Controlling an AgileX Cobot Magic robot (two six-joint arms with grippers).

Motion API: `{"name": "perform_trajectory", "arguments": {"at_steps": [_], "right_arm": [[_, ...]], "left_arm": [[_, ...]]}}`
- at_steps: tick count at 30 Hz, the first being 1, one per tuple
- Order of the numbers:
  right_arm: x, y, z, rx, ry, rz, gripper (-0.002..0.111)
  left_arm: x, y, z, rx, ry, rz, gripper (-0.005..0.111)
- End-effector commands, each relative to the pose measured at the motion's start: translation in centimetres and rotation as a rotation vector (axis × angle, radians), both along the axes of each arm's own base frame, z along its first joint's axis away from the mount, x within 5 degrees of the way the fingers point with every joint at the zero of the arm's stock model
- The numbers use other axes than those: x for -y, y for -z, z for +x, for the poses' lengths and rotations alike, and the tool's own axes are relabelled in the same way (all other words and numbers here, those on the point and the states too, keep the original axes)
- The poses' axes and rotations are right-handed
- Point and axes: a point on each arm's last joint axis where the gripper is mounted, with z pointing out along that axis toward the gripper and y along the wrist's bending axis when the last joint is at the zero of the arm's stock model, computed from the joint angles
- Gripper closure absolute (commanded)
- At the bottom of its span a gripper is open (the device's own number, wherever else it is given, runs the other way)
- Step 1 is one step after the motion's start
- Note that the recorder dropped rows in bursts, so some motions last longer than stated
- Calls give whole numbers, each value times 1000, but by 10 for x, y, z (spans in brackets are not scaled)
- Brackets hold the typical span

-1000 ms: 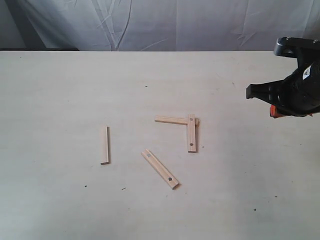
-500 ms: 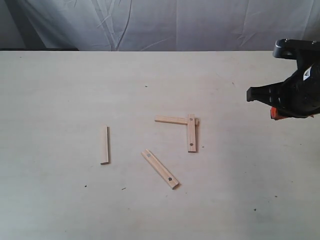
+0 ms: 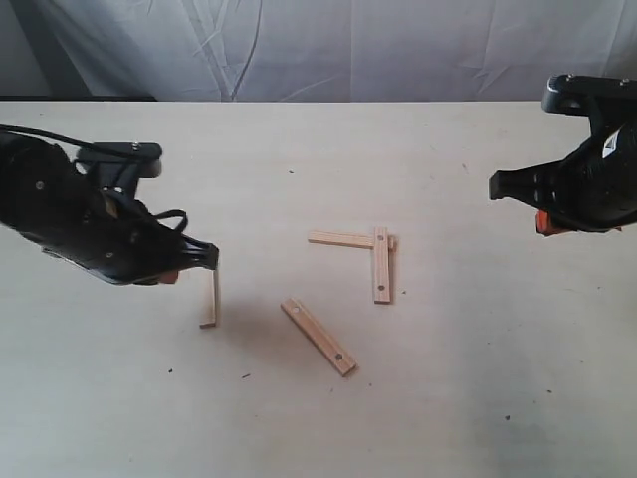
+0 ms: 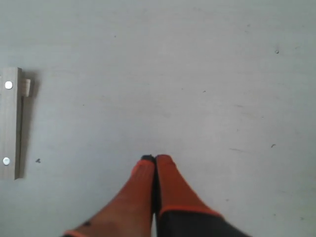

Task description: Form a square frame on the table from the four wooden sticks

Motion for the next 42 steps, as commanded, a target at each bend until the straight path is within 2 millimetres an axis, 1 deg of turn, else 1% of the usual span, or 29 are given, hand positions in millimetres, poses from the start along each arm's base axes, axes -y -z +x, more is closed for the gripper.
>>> {"name": "perform_trajectory", "arguments": {"at_steps": [1, 2, 4, 6, 8, 9, 10, 11, 13, 18, 20, 22, 23, 24, 26, 30, 31, 33, 38, 40, 42], "right_arm": [[1, -2, 1, 29, -2, 3, 108], [1, -1, 1, 29, -2, 3, 108], [2, 2, -1, 35, -3, 5, 108], [2, 8, -4, 41, -3, 6, 108], [2, 11, -5, 44, -3, 7, 108], [2, 11, -5, 44, -3, 7, 108], [2, 11, -5, 47, -3, 8, 108], [2, 11, -5, 47, -3, 8, 108], [2, 11, -5, 47, -3, 8, 108], [2, 11, -4, 55, -3, 10, 108], [2, 10, -4, 56, -3, 10, 108], [2, 10, -4, 60, -3, 11, 108], [2, 10, -3, 63, -4, 12, 108], [2, 10, -3, 66, -4, 12, 108], [2, 10, -3, 73, -4, 14, 108], [2, 9, -2, 78, -4, 15, 108], [2, 9, -2, 78, -4, 15, 108], [2, 10, -2, 76, -4, 14, 108], [2, 10, -4, 57, -3, 10, 108], [-3, 11, -6, 49, -29, 16, 108], [-17, 11, -9, 44, -91, 38, 108]], "left_arm": [[24, 15, 9, 5, 17, -30, 101], [25, 17, 10, 2, 1, -43, 97], [26, 20, 11, -5, -29, -67, 87], [27, 19, 15, 42, -20, -68, 74], [27, 18, 16, 54, -18, -71, 56], [28, 18, 15, 55, -12, -67, 49], [28, 18, 15, 57, -6, -63, 45], [28, 19, 16, 57, 3, -55, 43], [27, 22, 17, 53, 5, -46, 44], [27, 44, 19, 9, 2, -26, 44], [27, 53, 19, -15, 2, -17, 45], [27, 58, 19, -33, 3, -10, 49], [27, 60, 18, -46, 4, -6, 55], [27, 60, 18, -50, 6, -4, 58], [27, 61, 17, -54, 16, 4, 71], [26, 61, 17, -50, 55, 32, 104], [25, 60, 18, -41, 66, 39, 106], [27, 53, 22, -16, 64, 29, 106], [38, 16, 39, 110, 80, -11, 106], [40, 8, 46, 128, 87, -12, 106], [41, 3, 50, 143, 104, 0, 106]]}}
